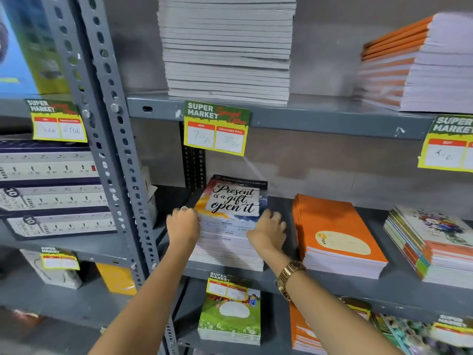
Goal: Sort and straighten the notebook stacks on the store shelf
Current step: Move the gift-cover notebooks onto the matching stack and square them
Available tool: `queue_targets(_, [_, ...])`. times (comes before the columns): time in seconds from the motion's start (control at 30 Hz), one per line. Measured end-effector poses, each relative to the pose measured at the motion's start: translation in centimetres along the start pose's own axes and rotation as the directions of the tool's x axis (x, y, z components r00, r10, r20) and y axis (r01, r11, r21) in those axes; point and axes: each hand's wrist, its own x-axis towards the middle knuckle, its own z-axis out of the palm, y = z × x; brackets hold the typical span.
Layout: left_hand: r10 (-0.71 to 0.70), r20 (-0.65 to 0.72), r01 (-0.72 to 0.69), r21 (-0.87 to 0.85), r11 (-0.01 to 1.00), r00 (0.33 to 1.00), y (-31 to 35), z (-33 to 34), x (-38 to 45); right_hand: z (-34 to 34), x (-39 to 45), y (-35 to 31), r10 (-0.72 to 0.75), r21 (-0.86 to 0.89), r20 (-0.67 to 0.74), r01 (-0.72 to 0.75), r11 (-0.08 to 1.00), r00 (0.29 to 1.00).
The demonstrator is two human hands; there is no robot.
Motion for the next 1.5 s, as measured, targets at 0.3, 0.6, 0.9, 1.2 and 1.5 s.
queue_targets(0.3, [0.337,0.324,-0.287,-0.193,0.938,0.884,-3.1,1.3,-0.5,0.6,-0.4,2.6,-0.470,-0.146,0.327,0.535,0.832,0.820])
queue_targets(0.6, [0.363,0.273,-0.323,-0.182,0.929,0.891,-3.5,1.6,-1.7,0.3,-0.4,3.9,-0.534,-0.209,0.392,0.638,0.741,0.749])
queue_targets(0.9, [0.352,0.234,-0.316,-0.178,0.932,0.906,-3.6,2.0,-2.0,0.8,-0.6,3.9,-0.563,-0.289,0.325,0.647,0.706,0.760])
queue_targets(1.2, [0.332,0.169,-0.302,-0.184,0.935,0.928,-3.6,2.4,-2.3,1.5,-0.7,3.9,-0.584,-0.350,0.272,0.644,0.680,0.765])
queue_targets(1.5, [0.324,0.158,-0.298,-0.168,0.940,0.933,-3.4,2.4,-2.4,2.1,-1.1,4.0,-0.609,-0.417,0.233,0.644,0.642,0.758])
